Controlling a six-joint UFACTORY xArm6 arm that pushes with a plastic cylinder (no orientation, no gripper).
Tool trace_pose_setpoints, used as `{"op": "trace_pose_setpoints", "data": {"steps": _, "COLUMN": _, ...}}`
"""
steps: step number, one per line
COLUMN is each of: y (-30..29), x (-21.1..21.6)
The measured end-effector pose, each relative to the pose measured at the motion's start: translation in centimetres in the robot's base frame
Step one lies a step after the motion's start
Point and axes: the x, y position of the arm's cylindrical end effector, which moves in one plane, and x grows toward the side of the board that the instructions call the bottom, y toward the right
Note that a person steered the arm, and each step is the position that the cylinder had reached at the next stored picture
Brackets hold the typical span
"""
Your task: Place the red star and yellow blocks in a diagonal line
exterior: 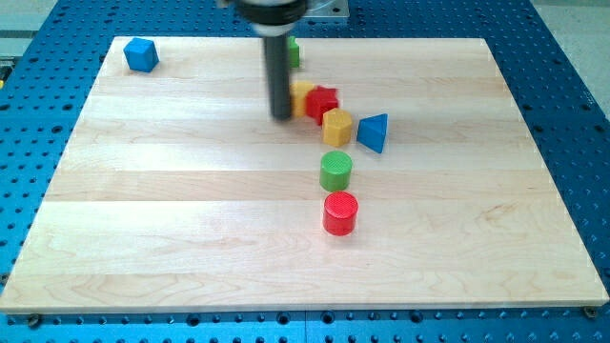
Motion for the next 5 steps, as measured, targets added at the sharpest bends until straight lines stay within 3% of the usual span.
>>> {"op": "trace_pose_setpoints", "data": {"steps": 1, "y": 5.9, "x": -2.6}}
{"op": "trace_pose_setpoints", "data": {"steps": 3, "y": 0.6, "x": -2.6}}
{"op": "trace_pose_setpoints", "data": {"steps": 5, "y": -0.3, "x": -3.0}}
